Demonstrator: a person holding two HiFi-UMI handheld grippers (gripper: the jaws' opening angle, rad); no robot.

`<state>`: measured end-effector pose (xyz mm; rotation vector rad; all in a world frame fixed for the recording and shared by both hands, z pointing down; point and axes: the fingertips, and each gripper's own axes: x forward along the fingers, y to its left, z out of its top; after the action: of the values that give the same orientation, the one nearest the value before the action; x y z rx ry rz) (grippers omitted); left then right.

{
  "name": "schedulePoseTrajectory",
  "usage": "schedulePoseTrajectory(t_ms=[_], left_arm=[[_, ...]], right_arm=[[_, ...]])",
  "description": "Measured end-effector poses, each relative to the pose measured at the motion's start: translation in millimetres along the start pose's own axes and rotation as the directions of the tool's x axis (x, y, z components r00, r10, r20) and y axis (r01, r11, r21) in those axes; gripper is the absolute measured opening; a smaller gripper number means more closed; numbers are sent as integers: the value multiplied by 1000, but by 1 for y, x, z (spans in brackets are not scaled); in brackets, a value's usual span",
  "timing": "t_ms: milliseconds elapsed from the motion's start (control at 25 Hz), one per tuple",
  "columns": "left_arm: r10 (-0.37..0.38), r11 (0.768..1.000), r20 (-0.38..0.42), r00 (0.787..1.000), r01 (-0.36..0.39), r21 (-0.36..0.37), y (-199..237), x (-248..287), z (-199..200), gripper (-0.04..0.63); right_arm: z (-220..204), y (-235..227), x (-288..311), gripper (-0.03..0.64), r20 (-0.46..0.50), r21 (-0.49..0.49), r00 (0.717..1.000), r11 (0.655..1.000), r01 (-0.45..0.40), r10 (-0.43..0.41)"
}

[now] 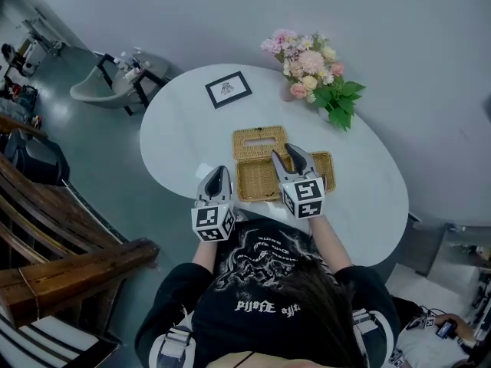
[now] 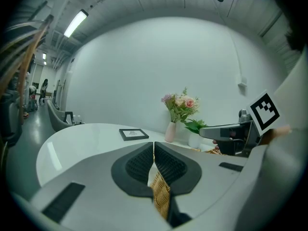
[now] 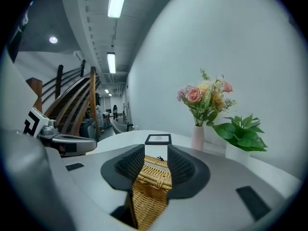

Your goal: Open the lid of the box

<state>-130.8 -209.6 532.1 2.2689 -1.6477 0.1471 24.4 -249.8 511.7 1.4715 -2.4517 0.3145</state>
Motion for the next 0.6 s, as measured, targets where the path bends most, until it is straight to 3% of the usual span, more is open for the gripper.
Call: schedulePoseTrajectory(t_ms=[240, 360, 600], left_arm=[[-7, 1000, 14, 1000, 7, 5, -5, -1, 1, 25], [-8, 1000, 18, 1000, 8, 11, -4, -2, 3, 25], [3, 1000, 17, 1000, -3, 12, -1, -4, 2, 26]], right_arm=[[-3, -3, -4, 111, 11, -4, 999, 999, 40, -40], [-10, -4, -5, 32, -15, -7, 999, 999, 51, -52], [-16, -2, -6, 26, -14, 15, 999, 999, 38, -38]])
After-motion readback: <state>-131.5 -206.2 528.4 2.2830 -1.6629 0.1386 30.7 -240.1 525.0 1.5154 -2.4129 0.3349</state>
